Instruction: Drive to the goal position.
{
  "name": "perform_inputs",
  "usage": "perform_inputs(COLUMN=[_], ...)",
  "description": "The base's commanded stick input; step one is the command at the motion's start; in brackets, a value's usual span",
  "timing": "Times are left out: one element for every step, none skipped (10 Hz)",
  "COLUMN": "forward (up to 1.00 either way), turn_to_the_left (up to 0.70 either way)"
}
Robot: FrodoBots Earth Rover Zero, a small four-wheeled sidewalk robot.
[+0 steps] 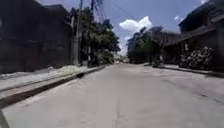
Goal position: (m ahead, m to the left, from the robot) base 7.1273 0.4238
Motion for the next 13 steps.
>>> perform_inputs(forward=[1.00, 1.00, 1.00, 1.00, 1.00, 1.00, 1.00, 1.00, 1.00, 1.00, 1.00, 1.00, 1.00], turn_to_the_left=[-0.36, -0.36, -0.03, 0.04, 0.04, 0.04, -0.03, -0.36, -0.36, -0.30, 0.04, 0.04, 0.04])
